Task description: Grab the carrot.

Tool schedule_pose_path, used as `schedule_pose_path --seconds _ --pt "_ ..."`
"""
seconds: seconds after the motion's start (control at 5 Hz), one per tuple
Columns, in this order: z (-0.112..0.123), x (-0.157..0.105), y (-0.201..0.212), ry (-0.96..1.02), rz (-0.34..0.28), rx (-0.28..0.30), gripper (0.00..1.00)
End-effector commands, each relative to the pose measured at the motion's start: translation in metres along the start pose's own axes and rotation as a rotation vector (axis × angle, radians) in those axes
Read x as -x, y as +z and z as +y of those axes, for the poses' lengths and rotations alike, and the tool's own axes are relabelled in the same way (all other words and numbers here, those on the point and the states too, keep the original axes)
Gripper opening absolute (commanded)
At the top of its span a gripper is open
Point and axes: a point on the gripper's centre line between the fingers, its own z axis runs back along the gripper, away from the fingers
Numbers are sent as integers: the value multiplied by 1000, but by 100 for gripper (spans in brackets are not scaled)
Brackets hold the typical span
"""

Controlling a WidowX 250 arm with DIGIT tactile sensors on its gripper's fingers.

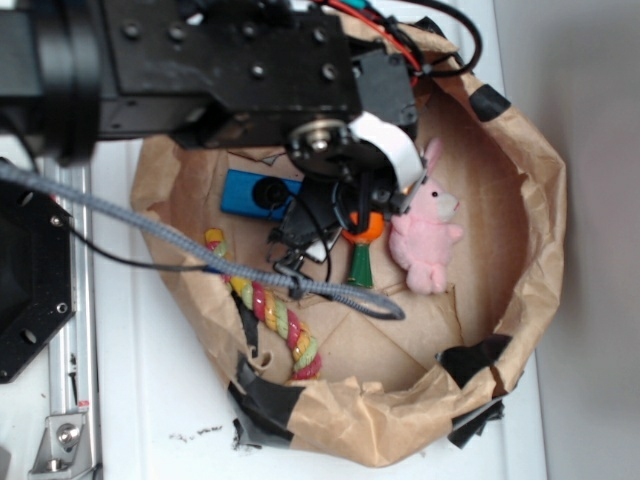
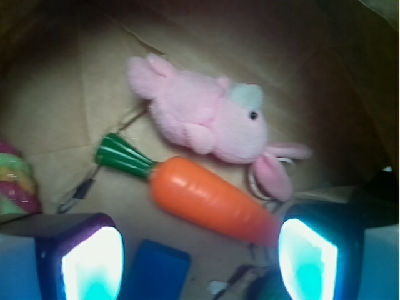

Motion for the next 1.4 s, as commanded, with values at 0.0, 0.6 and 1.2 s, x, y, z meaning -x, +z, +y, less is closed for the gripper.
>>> schedule_pose_path --seconds 0.0,0.6,1.2 --pt "3 -2 -31 -56 35 4 100" --pt "-4 5 -49 307 96 -76 44" --pt "-4 14 -19 715 149 -9 0"
